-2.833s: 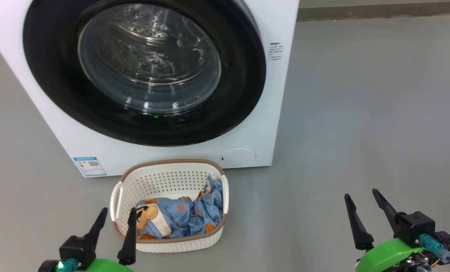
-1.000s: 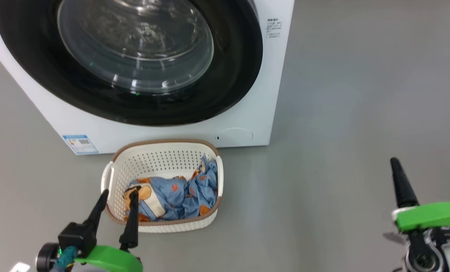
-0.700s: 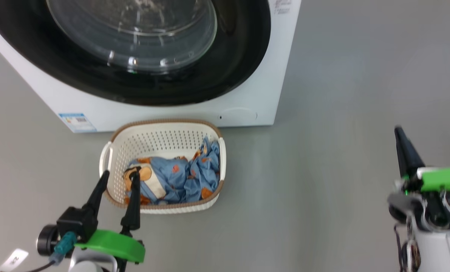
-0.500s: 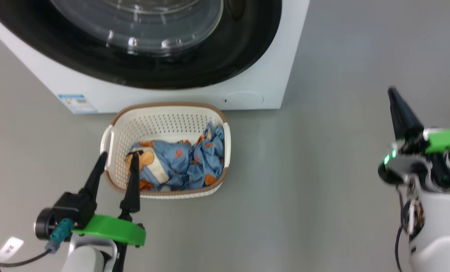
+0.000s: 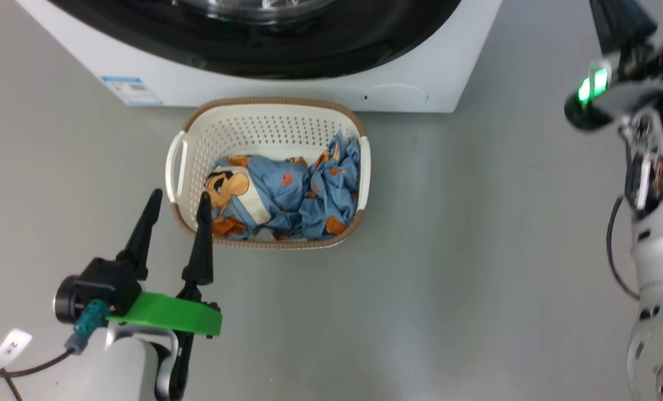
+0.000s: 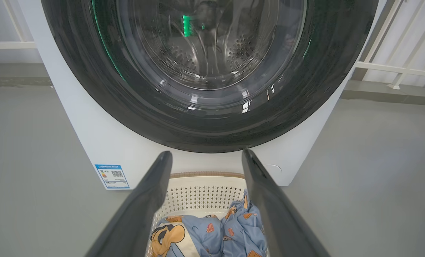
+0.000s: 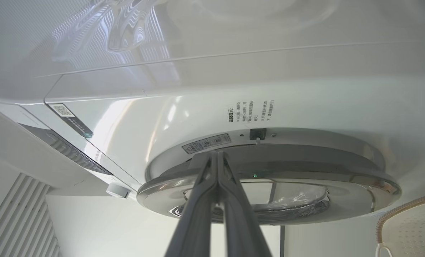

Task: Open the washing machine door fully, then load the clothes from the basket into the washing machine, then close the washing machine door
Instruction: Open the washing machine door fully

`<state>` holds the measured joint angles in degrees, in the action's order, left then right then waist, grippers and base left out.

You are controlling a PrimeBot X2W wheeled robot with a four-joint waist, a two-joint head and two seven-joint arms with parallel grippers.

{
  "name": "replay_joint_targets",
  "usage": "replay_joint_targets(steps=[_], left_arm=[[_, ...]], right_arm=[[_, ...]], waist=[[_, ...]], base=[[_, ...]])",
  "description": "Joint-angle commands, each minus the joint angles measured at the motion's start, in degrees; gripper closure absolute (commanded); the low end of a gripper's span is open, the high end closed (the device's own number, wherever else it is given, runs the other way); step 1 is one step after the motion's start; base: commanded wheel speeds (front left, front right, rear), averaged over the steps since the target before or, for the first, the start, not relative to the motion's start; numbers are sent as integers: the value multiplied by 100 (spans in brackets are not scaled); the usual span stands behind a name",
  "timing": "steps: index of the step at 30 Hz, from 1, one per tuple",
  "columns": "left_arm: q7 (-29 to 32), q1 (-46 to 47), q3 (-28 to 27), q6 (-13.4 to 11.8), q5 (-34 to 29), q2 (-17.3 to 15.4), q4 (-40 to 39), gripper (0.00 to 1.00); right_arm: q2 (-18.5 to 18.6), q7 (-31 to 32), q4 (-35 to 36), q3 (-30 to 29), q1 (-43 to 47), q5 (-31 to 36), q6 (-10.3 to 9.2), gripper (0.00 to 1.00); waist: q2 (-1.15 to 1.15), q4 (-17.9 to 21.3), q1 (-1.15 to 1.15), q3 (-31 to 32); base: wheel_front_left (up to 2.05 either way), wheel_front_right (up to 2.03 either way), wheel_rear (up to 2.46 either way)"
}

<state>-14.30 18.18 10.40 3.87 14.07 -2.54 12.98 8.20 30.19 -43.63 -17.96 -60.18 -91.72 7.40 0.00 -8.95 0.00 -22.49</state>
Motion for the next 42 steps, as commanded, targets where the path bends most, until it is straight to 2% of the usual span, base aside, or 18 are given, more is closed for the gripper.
replay_joint_targets(steps=[1, 12, 23, 32, 42], left_arm=[[-70, 169, -208, 53, -53, -87, -168, 0], [-70, 401, -194, 118, -83, -42, -214, 0], [-70, 519, -131, 115, -15, -35, -210, 0], [-70, 581, -96, 95, 38, -34, -209, 0], [-70, 600, -105, 87, 41, -34, -177, 0]], right_arm=[[-5, 85, 26, 179, -359, 26, 9, 100], [107, 406, -929, 698, -1802, 376, 9, 100], [158, 396, -1851, 955, -2793, 727, 9, 100], [136, 432, -2250, 1063, -3154, 879, 9, 100], [124, 844, -2347, 1223, -3142, 997, 9, 100]], waist=[[0, -130, 0, -190], [0, -283, 0, -548], [0, -367, 0, -759], [0, -378, 0, -824], [0, -348, 0, -787]], base=[[0, 0, 0], [0, 0, 0], [0, 0, 0], [0, 0, 0], [0, 0, 0]])
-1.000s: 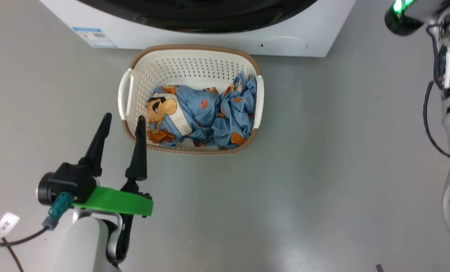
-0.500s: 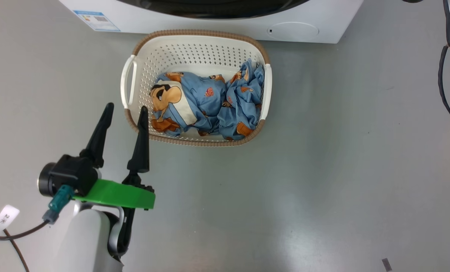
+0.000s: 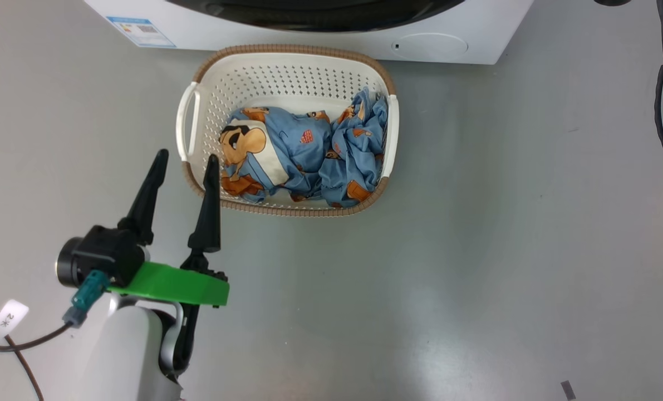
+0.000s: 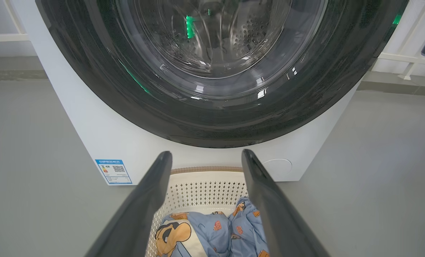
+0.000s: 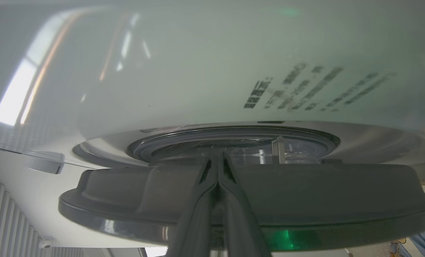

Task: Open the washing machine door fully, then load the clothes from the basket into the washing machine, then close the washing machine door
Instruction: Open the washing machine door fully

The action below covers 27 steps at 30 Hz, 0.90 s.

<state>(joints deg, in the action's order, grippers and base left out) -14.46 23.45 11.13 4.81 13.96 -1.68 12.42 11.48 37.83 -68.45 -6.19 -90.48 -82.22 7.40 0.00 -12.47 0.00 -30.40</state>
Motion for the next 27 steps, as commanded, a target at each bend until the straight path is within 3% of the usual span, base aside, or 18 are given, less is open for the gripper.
replay_joint_targets(steps=[1, 27], left_arm=[[-53, 73, -180, -7, 53, -121, -115, 0], [-53, -65, -219, 2, -14, -120, 86, 0]], right_arm=[[-202, 107, 148, 50, -87, 47, 9, 100], [-378, 1038, 960, 203, 1114, 82, 9, 100]], waist=[[0, 7, 0, 11], [0, 110, 0, 345]], base=[[0, 0, 0], [0, 0, 0]])
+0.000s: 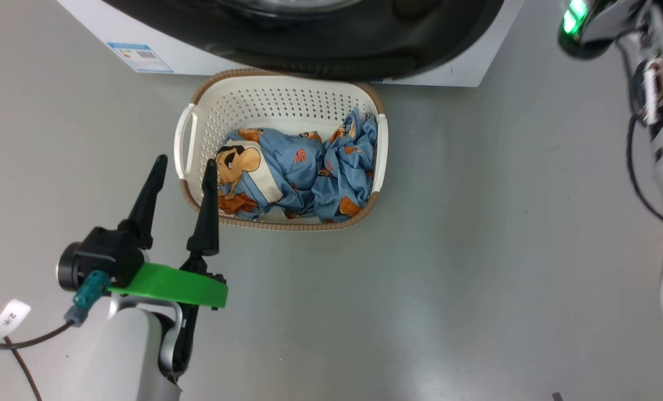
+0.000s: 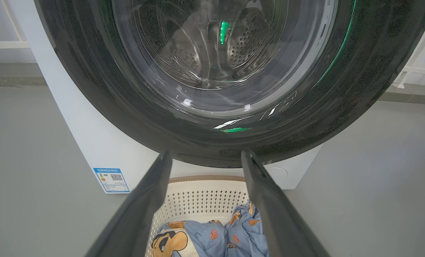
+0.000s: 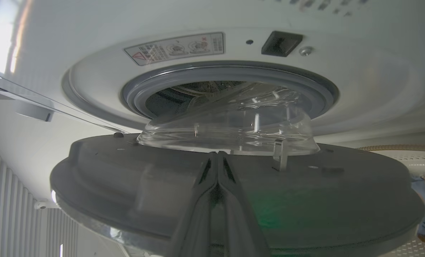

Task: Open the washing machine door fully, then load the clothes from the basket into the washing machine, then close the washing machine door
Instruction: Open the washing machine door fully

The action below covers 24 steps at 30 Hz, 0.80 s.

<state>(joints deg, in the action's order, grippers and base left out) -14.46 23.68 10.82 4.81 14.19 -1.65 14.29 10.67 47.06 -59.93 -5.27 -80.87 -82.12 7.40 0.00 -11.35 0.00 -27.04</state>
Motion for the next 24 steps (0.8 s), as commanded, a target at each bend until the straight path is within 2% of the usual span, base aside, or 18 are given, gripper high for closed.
replay_joint_targets(steps=[1, 10, 24], left_arm=[[-53, -94, -188, 0, -37, -123, -97, 0], [-53, -178, -191, -18, -48, -123, -81, 0], [-54, -448, -160, -34, -59, -122, 20, 0]], right_arm=[[-307, 135, 145, 117, 200, 81, 9, 100], [-406, 502, 718, 107, 754, 23, 9, 100], [-701, 937, 2116, 174, 2441, -81, 9, 100]], waist=[[0, -2, 0, 21], [0, 7, 0, 187], [0, 53, 0, 647]], base=[[0, 0, 0], [0, 0, 0], [0, 0, 0]])
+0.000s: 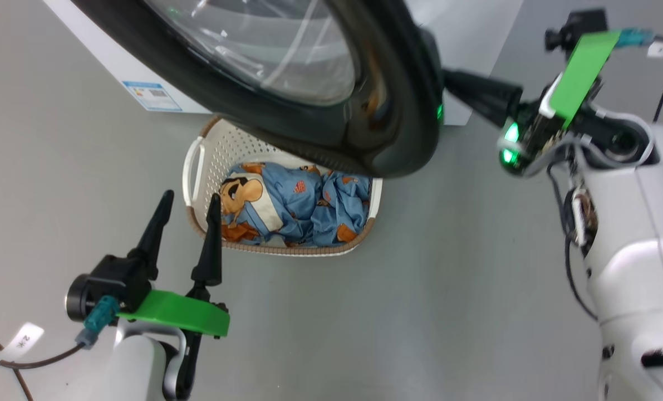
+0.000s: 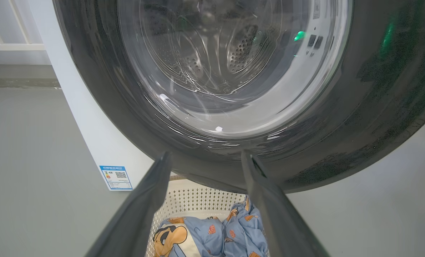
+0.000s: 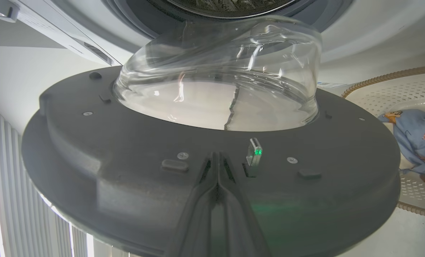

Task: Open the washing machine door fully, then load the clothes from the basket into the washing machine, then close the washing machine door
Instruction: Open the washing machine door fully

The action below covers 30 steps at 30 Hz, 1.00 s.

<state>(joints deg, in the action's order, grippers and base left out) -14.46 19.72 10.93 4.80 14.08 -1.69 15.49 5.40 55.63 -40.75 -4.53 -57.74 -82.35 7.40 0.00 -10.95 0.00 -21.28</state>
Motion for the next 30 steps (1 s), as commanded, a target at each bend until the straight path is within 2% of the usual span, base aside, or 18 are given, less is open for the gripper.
replay_joint_targets(steps=[1, 6, 12, 21, 30], left_arm=[[-54, -62, -164, -31, -51, -119, -87, 0], [-54, -125, -138, -25, -68, -119, -27, 0], [-54, -225, -76, -13, -96, -119, 53, 0], [-54, -340, 1, 4, -142, -119, 160, 0], [-54, -463, 66, 10, -146, -119, 234, 0]], right_arm=[[-194, 88, 276, 130, 253, -74, 9, 100], [-245, 35, 584, 373, 802, -241, 9, 100], [-250, -288, 740, 1118, 1216, -803, 9, 100], [-251, -808, 810, 2116, 1507, -1448, 9, 100], [-252, -1109, 798, 2754, 1708, -1922, 9, 100]], waist=[[0, 12, 0, 111], [0, 20, 0, 279], [0, 2, 0, 473], [0, -55, 0, 768], [0, -84, 0, 1015]], base=[[0, 0, 0], [0, 0, 0], [0, 0, 0], [0, 0, 0], [0, 0, 0]])
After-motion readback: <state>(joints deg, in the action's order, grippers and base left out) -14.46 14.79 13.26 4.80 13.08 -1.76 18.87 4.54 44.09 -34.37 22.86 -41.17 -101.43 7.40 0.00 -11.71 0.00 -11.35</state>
